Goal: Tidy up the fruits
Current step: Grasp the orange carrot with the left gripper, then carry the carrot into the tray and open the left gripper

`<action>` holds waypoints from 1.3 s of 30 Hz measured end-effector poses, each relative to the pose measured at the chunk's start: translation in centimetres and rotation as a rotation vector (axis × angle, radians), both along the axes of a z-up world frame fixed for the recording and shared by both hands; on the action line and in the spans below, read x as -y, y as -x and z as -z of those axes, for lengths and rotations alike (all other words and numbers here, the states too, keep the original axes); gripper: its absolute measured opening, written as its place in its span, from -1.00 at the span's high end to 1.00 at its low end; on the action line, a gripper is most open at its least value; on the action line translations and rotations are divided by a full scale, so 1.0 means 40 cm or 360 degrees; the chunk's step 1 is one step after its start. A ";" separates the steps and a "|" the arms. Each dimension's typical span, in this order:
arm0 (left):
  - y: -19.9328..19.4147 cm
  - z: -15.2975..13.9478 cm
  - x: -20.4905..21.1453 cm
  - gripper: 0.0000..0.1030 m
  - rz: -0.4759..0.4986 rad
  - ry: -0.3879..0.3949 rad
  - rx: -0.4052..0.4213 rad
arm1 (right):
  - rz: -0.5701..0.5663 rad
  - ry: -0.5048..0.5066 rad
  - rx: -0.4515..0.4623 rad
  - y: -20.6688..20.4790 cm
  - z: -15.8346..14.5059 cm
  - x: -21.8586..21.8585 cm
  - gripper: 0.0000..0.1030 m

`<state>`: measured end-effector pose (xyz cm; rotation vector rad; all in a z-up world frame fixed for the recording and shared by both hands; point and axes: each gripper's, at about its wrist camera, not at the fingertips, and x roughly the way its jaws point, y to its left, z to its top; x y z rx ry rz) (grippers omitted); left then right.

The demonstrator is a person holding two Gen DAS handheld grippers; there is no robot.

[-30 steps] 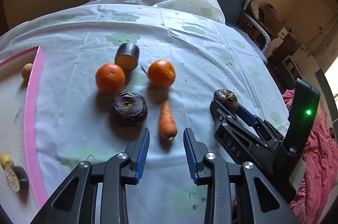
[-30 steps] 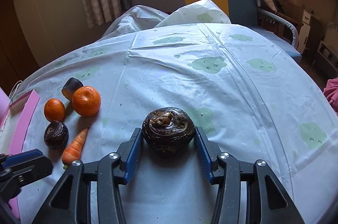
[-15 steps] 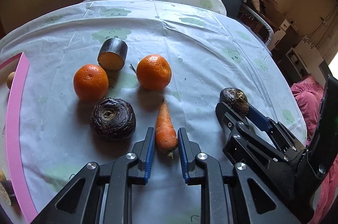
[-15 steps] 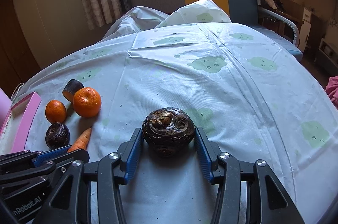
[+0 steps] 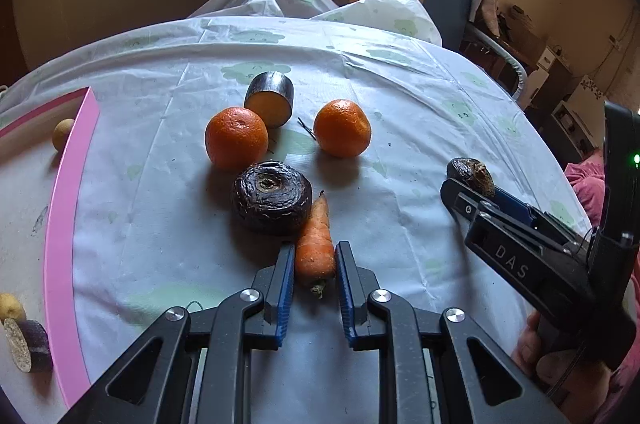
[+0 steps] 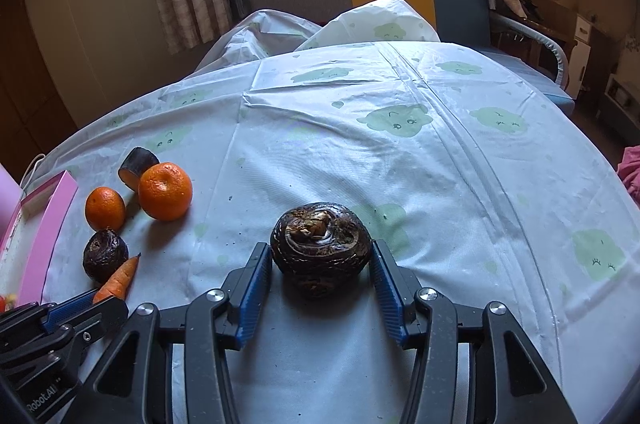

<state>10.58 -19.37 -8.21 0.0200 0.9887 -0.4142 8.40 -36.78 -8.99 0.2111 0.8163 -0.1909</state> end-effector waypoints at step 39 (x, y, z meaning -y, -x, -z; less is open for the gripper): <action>0.062 -0.131 -0.493 0.61 -0.0643 -0.0113 0.0126 | -0.0002 0.0146 -0.0054 -0.010 -0.002 -0.025 -0.01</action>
